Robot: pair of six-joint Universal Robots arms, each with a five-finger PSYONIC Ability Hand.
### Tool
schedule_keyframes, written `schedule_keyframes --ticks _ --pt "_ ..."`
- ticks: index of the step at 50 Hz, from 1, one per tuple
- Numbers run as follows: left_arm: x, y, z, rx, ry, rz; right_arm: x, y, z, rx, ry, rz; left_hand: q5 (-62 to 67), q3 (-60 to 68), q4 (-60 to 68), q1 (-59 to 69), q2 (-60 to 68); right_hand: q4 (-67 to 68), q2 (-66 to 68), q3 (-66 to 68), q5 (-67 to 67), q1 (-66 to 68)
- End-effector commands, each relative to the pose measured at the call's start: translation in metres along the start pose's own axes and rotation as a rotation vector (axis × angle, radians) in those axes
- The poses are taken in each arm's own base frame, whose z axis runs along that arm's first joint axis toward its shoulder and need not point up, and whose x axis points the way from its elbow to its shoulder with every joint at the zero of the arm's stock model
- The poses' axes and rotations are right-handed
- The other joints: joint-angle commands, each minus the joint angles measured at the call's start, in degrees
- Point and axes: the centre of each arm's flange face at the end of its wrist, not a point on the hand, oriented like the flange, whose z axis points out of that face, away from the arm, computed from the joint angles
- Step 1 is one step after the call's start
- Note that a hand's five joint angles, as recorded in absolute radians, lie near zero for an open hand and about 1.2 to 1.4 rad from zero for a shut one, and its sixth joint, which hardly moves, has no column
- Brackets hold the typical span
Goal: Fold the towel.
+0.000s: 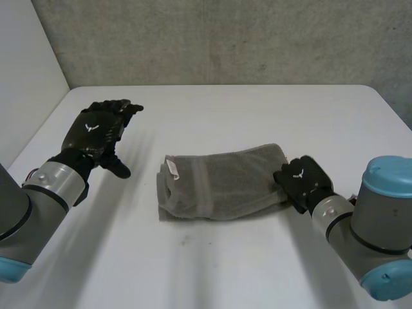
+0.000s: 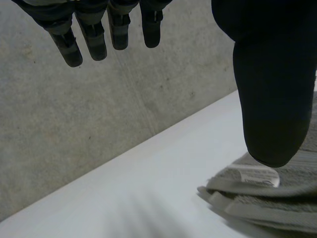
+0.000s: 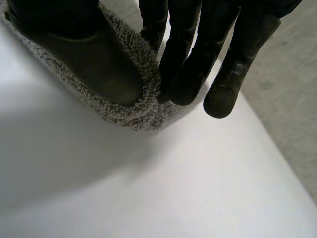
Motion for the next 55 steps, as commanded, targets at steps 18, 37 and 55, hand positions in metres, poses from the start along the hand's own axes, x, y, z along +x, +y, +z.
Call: schedule_keyframes --ticks 18,37,55 --pt "-0.004 -0.079 0.029 0.2 -0.102 -0.164 -0.14 -0.136 -0.015 0.391 -0.551 -0.283 -1.4 1.0 1.0 0.5 1.0 3.4 4.7 3.7 4.5 9.1" --pt "0.055 -0.001 0.036 -0.047 0.034 -0.203 -0.016 -0.12 -0.002 0.28 -0.323 0.604 -0.4 2.0 2.0 1.5 2.0 -66.6 -65.3 -66.3 -65.5 -60.9" --pt "0.067 0.057 0.034 -0.271 0.031 -0.134 -0.049 -0.069 0.052 0.021 -0.256 0.551 0.2 2.7 2.7 2.1 2.7 -66.6 -65.3 -66.3 -65.5 -60.9"
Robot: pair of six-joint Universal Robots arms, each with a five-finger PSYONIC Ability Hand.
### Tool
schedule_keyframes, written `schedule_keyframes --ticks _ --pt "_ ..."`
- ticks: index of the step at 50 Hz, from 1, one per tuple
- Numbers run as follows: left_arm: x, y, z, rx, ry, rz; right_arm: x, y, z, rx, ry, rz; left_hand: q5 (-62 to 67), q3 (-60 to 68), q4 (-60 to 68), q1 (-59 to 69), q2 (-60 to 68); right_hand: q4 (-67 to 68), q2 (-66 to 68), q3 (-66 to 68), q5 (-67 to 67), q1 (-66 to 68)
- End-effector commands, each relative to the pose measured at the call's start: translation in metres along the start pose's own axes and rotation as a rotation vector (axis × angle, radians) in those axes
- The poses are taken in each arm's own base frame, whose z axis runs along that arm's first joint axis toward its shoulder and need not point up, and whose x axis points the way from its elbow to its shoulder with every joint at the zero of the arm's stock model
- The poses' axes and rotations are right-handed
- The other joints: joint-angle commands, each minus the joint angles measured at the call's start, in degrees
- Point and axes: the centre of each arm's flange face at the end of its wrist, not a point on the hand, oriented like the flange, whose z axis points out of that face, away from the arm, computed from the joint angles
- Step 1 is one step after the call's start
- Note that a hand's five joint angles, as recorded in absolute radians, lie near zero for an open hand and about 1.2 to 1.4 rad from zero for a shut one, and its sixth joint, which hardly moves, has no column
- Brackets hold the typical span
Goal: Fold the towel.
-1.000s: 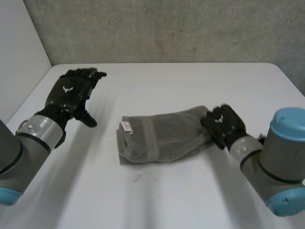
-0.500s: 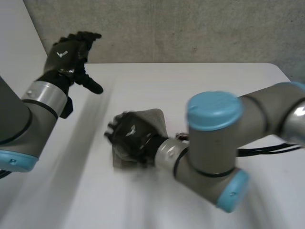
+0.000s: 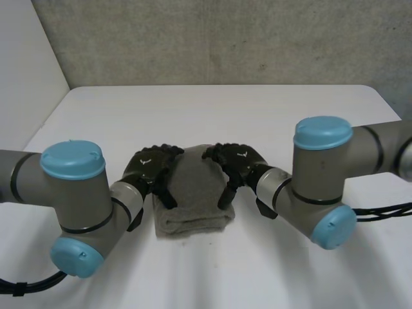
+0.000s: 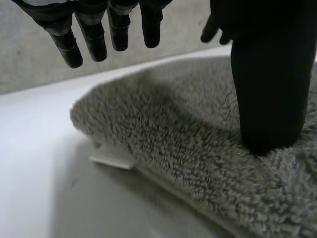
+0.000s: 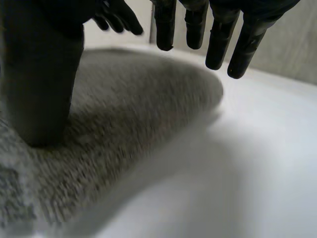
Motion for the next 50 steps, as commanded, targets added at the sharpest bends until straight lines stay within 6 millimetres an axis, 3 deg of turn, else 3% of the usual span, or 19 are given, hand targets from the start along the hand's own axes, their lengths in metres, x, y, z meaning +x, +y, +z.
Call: schedule_keyframes --ticks 1,2,3,4,6,7,8,9,10,11,12,13,14,15,18,20,31,39,50 --pt "-0.001 -0.011 0.0 0.024 -0.009 0.054 0.003 -0.011 -0.004 0.005 0.095 -0.109 0.2 1.9 1.8 2.1 1.8 -4.9 -3.8 -3.9 -3.5 -3.6" --pt "0.0 -0.024 -0.003 0.053 -0.011 0.07 0.003 -0.011 -0.004 0.005 0.096 -0.11 0.2 1.9 1.8 2.1 1.8 -4.9 -3.8 -3.9 -3.5 -3.6" --pt "0.001 -0.045 -0.01 0.105 -0.015 0.078 0.002 -0.034 -0.015 0.061 0.118 -0.139 0.2 1.9 1.8 2.1 1.8 -4.9 -3.8 -3.9 -3.5 -3.6" --pt "0.001 -0.045 -0.01 0.106 -0.015 0.078 0.002 -0.034 -0.015 0.061 0.118 -0.139 0.2 1.9 1.8 2.1 1.8 -4.9 -3.8 -3.9 -3.5 -3.6" --pt "0.006 -0.088 -0.026 0.217 -0.012 0.084 -0.003 -0.085 -0.042 0.198 0.147 -0.163 0.1 1.7 1.6 2.0 1.7 -4.9 -3.8 -3.9 -3.5 -3.6" --pt "0.006 -0.088 -0.026 0.217 -0.012 0.084 -0.004 -0.104 -0.054 0.251 0.157 -0.166 0.1 1.7 1.6 2.0 1.7 -4.9 -3.8 -3.9 -3.5 -3.6" --pt "0.008 -0.109 -0.035 0.275 -0.011 0.083 -0.004 -0.104 -0.054 0.252 0.158 -0.166 0.1 1.7 1.6 2.0 1.7 -4.9 -3.8 -3.9 -3.5 -3.6" --pt "0.008 -0.11 -0.035 0.276 -0.011 0.083 -0.006 -0.127 -0.072 0.319 0.173 -0.174 0.1 1.7 1.6 2.0 1.7 -4.9 -3.8 -3.9 -3.5 -3.6" --pt "0.009 -0.136 -0.047 0.344 -0.012 0.084 -0.007 -0.147 -0.089 0.375 0.196 -0.173 0.1 1.7 1.6 2.0 1.7 -4.9 -3.8 -3.9 -3.5 -3.6" --pt "0.011 -0.161 -0.062 0.395 -0.02 0.08 -0.007 -0.147 -0.089 0.375 0.196 -0.173 0.1 1.7 1.6 2.0 1.7 -4.9 -3.8 -3.9 -3.5 -3.6" --pt "0.011 -0.161 -0.062 0.396 -0.02 0.08 -0.006 -0.161 -0.104 0.413 0.228 -0.164 0.1 1.7 1.6 2.0 1.7 -4.9 -3.8 -3.9 -3.5 -3.6" --pt "0.011 -0.179 -0.075 0.42 -0.035 0.075 -0.001 -0.174 -0.118 0.438 0.277 -0.157 -0.3 1.4 1.3 1.6 1.3 -4.9 -3.8 -3.9 -3.5 -3.6" --pt "0.011 -0.179 -0.076 0.421 -0.035 0.075 0.0 -0.174 -0.118 0.438 0.277 -0.157 -0.3 1.4 1.3 1.6 1.3 -4.9 -3.8 -3.9 -3.5 -3.6" --pt "0.009 -0.199 -0.09 0.441 -0.063 0.068 0.008 -0.18 -0.128 0.44 0.328 -0.15 -0.8 0.9 0.8 1.1 0.8 -4.9 -3.8 -3.9 -3.5 -3.6" --pt "0.006 -0.207 -0.097 0.445 -0.084 0.061 0.022 -0.184 -0.138 0.411 0.402 -0.138 -0.9 0.7 0.6 1.0 0.7 -4.9 -3.8 -3.9 -3.5 -3.6" --pt "0.003 -0.223 -0.115 0.446 -0.117 0.033 0.026 -0.185 -0.142 0.382 0.43 -0.129 -0.9 0.7 0.6 1.0 0.7 -4.9 -3.8 -3.9 -3.5 -3.6" --pt "0.001 -0.221 -0.125 0.39 -0.137 0.027 0.04 -0.183 -0.144 0.353 0.477 -0.128 -0.6 1.0 1.0 1.3 1.0 -4.9 -3.8 -3.9 -3.5 -3.6" --pt "-0.005 -0.223 -0.128 0.398 -0.188 0.019 0.07 -0.187 -0.15 0.356 0.558 -0.117 -0.6 1.0 1.0 1.3 1.0 -4.9 -3.8 -3.9 -3.5 -3.6" --pt "-0.009 -0.219 -0.122 0.381 -0.197 0.013 0.071 -0.189 -0.15 0.363 0.554 -0.12 -0.6 1.0 1.0 1.3 1.0 -4.9 -3.8 -3.9 -3.5 -3.6"
